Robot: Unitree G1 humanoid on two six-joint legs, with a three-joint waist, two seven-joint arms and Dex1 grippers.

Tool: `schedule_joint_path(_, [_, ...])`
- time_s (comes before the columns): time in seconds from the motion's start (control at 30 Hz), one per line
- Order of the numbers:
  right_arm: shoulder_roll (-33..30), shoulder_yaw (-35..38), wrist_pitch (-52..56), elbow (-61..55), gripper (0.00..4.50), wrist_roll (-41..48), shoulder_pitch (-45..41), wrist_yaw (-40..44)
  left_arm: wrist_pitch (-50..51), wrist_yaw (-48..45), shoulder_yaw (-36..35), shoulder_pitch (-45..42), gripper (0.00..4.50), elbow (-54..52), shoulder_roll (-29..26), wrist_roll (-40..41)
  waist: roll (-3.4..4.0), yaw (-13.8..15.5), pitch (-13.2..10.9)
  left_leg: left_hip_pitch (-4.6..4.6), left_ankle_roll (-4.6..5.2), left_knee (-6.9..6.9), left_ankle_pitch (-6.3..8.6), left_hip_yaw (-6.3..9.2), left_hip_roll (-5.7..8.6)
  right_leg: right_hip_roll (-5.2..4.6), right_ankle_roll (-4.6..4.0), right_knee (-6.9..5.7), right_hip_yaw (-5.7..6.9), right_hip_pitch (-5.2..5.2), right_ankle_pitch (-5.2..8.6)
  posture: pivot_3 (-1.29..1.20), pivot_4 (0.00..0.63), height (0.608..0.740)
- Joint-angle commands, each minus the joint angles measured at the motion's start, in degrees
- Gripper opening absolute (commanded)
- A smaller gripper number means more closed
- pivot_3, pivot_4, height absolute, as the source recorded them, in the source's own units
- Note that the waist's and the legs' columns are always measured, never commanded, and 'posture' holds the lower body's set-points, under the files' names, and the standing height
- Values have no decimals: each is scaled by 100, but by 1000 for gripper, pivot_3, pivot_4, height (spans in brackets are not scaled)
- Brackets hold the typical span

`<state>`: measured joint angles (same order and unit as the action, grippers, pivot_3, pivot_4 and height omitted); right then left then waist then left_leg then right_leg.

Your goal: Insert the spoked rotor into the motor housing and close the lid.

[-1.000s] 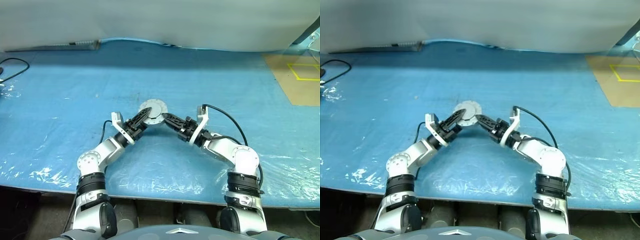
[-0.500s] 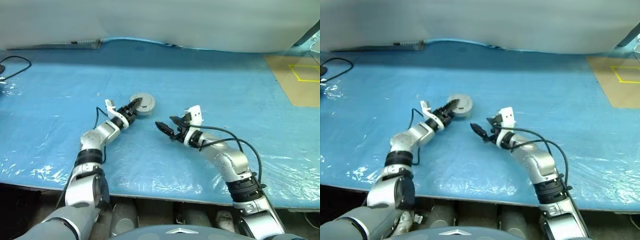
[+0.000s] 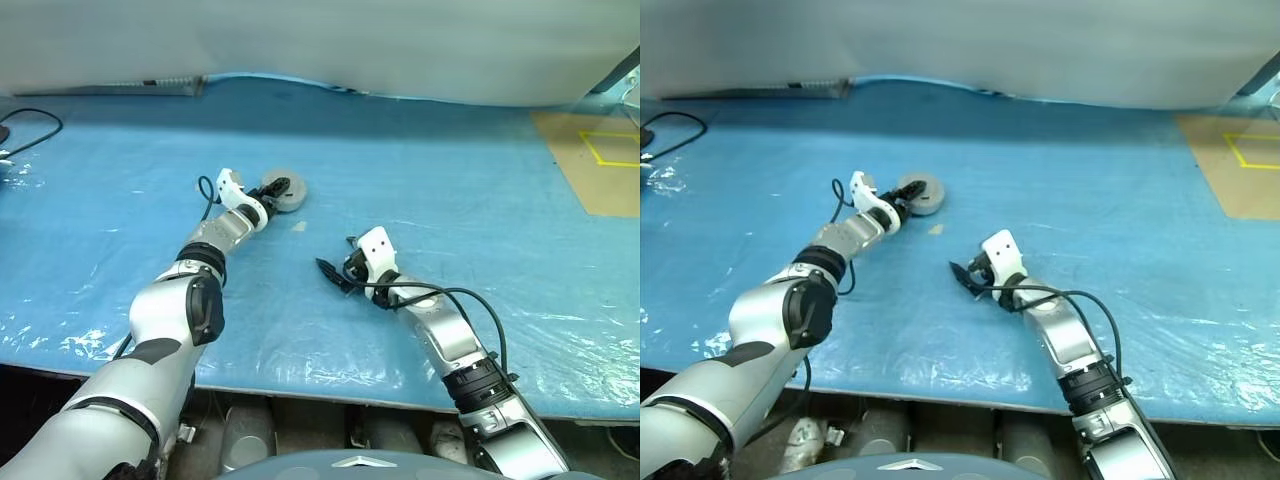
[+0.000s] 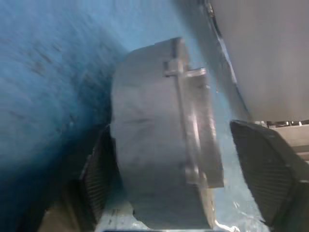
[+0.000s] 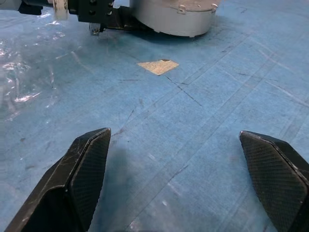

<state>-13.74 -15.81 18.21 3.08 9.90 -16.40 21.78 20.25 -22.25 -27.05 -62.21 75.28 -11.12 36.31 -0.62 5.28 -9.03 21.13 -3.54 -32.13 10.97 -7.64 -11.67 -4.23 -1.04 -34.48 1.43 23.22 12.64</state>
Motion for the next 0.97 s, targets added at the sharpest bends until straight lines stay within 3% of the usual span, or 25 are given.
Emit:
schedule_joint_path(0.03, [41, 134, 2, -261, 4500, -49, 101, 39, 105, 42, -74, 200, 4484, -58, -237, -200, 0, -3, 0, -10, 0, 0, 0, 0, 0, -1, -2, -10, -1, -3, 1, 0, 150, 740])
schedule_joint_path(0.17, [84, 186, 117, -395, 4500, -14, 219, 74, 429, -610, 630, 917, 4484, -519, -432, -895, 1, -19, 1, -31, 1, -4, 0, -7, -10, 0, -47, -25, -2, -28, 18, 0, 150, 740])
schedule_joint_path(0.27, [84, 208, 156, -472, 4500, -20, 280, 142, 725, -1020, 1256, 1619, 4484, -1363, -515, -1311, 3, -46, 2, -97, 2, 0, 1, -28, -12, -5, -54, -23, -17, -77, 19, 0, 150, 740])
schedule_joint_path(0.43, [116, 259, -57, -586, 4500, 67, 403, 413, 1043, -1364, 1949, 3768, 4484, -4679, -636, -1313, 30, -172, 22, -138, 4, 37, 2, -65, -17, -9, -69, -16, -37, -91, 29, 0, 150, 740])
schedule_joint_path(0.57, [247, 358, -663, -588, 4500, 138, 569, 629, -343, -1166, 2162, 4966, 4484, -6653, -448, -1681, 36, -177, 25, -100, 5, 72, 2, -79, -21, -7, -85, -14, -30, -38, 45, 0, 150, 740])
schedule_joint_path(0.73, [350, 529, -1137, -362, 4500, 85, 690, 670, -1452, -1008, 2341, 5412, 4484, -7174, -297, -2112, 24, -130, 17, -83, 6, 71, 2, -79, -27, -4, -84, -10, -18, -7, 46, 0, 150, 740])
schedule_joint_path(0.97, [372, 564, -1428, -179, 4500, -52, 771, 643, -2779, -915, 2485, 5498, 4484, -6783, -301, -2653, 12, -139, 10, -83, 7, 79, 3, -80, -26, -2, -79, -5, -21, 0, 48, 0, 150, 740])
